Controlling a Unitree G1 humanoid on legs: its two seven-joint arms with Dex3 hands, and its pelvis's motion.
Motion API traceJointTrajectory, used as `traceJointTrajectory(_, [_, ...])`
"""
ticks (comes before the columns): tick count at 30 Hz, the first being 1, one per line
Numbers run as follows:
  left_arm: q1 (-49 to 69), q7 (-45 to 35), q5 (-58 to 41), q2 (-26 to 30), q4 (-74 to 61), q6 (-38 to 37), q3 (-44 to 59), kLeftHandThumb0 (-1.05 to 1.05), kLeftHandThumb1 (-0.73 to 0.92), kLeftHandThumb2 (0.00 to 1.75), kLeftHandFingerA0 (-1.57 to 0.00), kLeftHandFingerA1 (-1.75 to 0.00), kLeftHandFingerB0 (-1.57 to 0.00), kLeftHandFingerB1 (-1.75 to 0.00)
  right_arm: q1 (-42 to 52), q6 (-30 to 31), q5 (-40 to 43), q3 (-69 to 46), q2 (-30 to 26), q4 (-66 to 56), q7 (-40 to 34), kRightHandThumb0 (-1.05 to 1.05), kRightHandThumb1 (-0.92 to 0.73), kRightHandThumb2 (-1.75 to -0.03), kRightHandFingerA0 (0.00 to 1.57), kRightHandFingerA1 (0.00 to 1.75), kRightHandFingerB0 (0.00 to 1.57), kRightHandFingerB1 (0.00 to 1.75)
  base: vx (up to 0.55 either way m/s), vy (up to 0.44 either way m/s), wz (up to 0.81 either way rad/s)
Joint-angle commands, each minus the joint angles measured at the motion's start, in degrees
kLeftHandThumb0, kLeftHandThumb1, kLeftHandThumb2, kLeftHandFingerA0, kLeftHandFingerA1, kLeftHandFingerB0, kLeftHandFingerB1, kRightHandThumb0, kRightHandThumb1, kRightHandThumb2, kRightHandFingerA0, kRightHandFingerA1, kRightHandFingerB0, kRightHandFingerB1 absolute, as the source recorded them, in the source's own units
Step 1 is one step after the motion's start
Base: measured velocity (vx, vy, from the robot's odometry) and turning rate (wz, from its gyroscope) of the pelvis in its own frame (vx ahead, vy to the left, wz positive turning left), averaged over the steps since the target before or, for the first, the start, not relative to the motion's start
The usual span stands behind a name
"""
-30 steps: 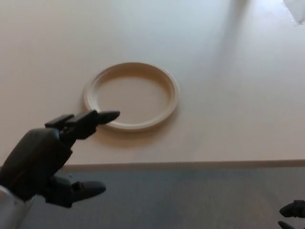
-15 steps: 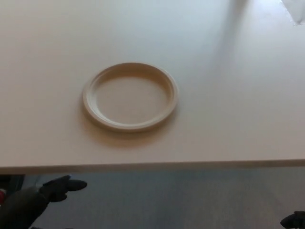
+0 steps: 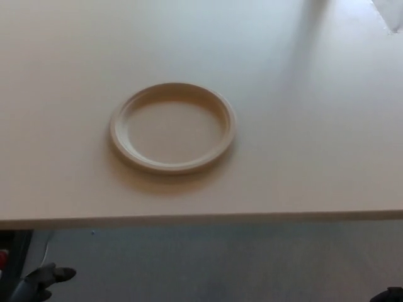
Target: A person passes a plate to the robot and the robot grabs it with its left hand and places it at the centre of the table infront of it
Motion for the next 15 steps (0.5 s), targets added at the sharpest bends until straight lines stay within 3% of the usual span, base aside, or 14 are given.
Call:
traceJointTrajectory(1, [-3.52,2.36,-1.39,1.66,6.66,4.25,-0.31,-0.57,0.51,0.86,-0.39,-0.52,-0.25,-0.44,-0.08,1.09,-0.16,-0.16,-0.16,0.16,-0.30,-0.82,-0.66,-1.03,0.35,0.64,0.14,0.50,0.00,0.000,0.00])
traceJointTrajectory(4, [-4.99,-0.41,-4.94,1.00,9.92,4.77,1.14,-0.54,0.50,0.86,-0.38,-0.52,-0.24,-0.44,0.08,0.50,-0.15,-0.19,-0.30,0.11,-0.37,-0.83,-0.66,-1.02,0.33,0.61,0.15,0.50,0.00,0.000,0.00])
traceJointTrajectory(5, [-5.67,-2.22,-7.04,0.52,11.10,5.85,2.37,-0.53,0.63,0.59,-0.43,-0.37,-0.34,-0.32,0.12,0.18,-0.34,-0.03,-0.38,0.08,-0.56,-0.84,-0.86,-0.65,0.33,0.58,0.20,0.42,0.00,0.000,0.00])
traceJointTrajectory(8, [-7.19,-5.44,-10.16,0.22,14.41,7.69,4.53,-0.54,0.64,0.59,-0.46,-0.38,-0.35,-0.33,0.51,-0.47,-0.57,0.27,-0.42,-0.06,-0.84,-0.83,-0.86,-0.66,0.29,0.58,0.20,0.43,0.00,0.000,0.00])
traceJointTrajectory(9, [-7.70,-5.82,-10.26,0.47,15.57,8.02,4.73,-0.56,0.63,0.59,-0.49,-0.39,-0.35,-0.33,0.57,-0.40,-0.13,-0.10,-0.38,-0.13,-0.61,-0.83,-0.65,-1.01,0.28,0.62,0.16,0.52,0.00,0.000,0.00])
traceJointTrajectory(10, [-8.38,-6.23,-10.42,0.81,17.08,8.45,4.90,-0.56,0.63,0.59,-0.49,-0.39,-0.35,-0.33,0.61,-0.27,0.54,-0.69,-0.32,-0.22,-0.25,-0.83,-0.65,-1.01,0.28,0.62,0.16,0.52,0.00,0.000,0.00])
traceJointTrajectory(11, [-8.86,-6.79,-10.62,0.98,18.14,8.39,5.00,-0.57,0.63,0.59,-0.49,-0.39,-0.35,-0.33,0.47,-0.20,0.03,-0.25,-0.36,-0.22,-0.30,-0.82,-0.86,-0.66,0.27,0.56,0.20,0.43,0.00,0.000,0.00])
traceJointTrajectory(13, [-9.35,-7.04,-10.72,1.14,19.17,8.22,4.81,-0.57,0.63,0.59,-0.50,-0.39,-0.36,-0.33,0.38,-0.04,-0.15,-0.11,-0.36,-0.22,-0.24,-0.82,-0.86,-0.66,0.25,0.54,0.20,0.42,0.00,0.000,0.00])
traceJointTrajectory(14, [-9.40,-7.04,-10.64,1.16,19.22,8.07,4.55,-0.55,0.63,0.59,-0.52,-0.40,-0.37,-0.34,0.35,0.26,0.01,-0.26,-0.27,-0.14,-0.25,-0.84,-0.65,-1.01,0.29,0.60,0.16,0.50,0.00,0.000,0.00])
traceJointTrajectory(15, [-9.42,-7.04,-10.63,1.17,19.21,7.88,4.29,-0.55,0.63,0.59,-0.52,-0.40,-0.37,-0.34,0.33,0.56,0.18,-0.43,-0.18,-0.03,-0.31,-0.84,-0.65,-1.01,0.29,0.60,0.16,0.50,0.00,0.000,0.00])
